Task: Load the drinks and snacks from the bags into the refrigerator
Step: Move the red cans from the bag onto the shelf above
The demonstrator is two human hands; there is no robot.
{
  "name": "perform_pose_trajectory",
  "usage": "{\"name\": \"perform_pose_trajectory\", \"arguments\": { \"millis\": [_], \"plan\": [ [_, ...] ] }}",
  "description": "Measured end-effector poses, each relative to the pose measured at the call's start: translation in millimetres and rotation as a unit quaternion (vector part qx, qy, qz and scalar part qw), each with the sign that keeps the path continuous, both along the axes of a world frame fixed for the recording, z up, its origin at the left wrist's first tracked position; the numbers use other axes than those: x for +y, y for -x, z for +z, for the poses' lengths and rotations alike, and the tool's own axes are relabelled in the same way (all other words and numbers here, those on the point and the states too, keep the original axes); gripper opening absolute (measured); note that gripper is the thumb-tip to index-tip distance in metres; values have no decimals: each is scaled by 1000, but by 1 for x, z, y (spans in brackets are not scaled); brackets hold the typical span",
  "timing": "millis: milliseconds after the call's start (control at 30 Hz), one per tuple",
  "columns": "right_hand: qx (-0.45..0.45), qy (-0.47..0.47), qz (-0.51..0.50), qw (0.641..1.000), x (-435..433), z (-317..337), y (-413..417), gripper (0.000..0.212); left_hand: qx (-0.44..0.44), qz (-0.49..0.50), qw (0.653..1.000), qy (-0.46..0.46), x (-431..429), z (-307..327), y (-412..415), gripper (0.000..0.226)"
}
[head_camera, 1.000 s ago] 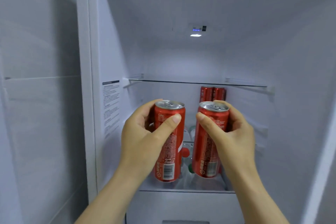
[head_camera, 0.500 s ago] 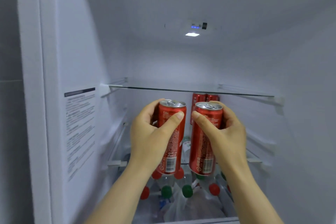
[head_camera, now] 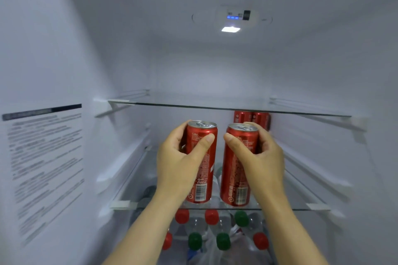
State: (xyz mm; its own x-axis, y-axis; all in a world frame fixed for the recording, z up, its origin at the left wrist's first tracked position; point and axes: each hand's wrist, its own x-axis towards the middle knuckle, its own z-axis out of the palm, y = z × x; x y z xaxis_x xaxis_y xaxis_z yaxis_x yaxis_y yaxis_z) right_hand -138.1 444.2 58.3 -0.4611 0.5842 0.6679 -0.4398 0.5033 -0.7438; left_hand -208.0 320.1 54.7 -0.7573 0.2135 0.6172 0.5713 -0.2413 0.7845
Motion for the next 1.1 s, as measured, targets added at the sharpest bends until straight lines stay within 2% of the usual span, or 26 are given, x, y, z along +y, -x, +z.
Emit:
{"name": "perform_pose_trajectory", "arguments": {
  "millis": [233, 333, 433, 633, 800, 1000, 1100],
  "plan": [
    [-35, -16, 55, 998, 6, -10, -5, 40, -27, -53, 998, 14, -4, -15, 7, 59],
    [-48, 4, 89, 995, 6, -23, -10, 48, -40, -64, 997, 35, -8, -27, 8, 57],
    [-64, 14, 101, 993, 6, -29, -13, 45, -44, -72, 994, 71, -12, -34, 13, 54],
    [-116, 1, 82, 990, 13, -28, -14, 42, -48, -78, 990, 109, -18, -32, 18, 59],
    [-205, -33, 52, 977, 21, -34, -22, 65, -53, -73, 990, 110, -17, -32, 17, 67],
    [-233, -40, 33, 971, 28, -38, -15, 58, -58, -71, 990, 107, -15, -33, 17, 68],
    [-242, -48, 0, 969, 34, -37, 2, 63, -60, -74, 990, 107, -16, -33, 16, 65]
  ]
}}
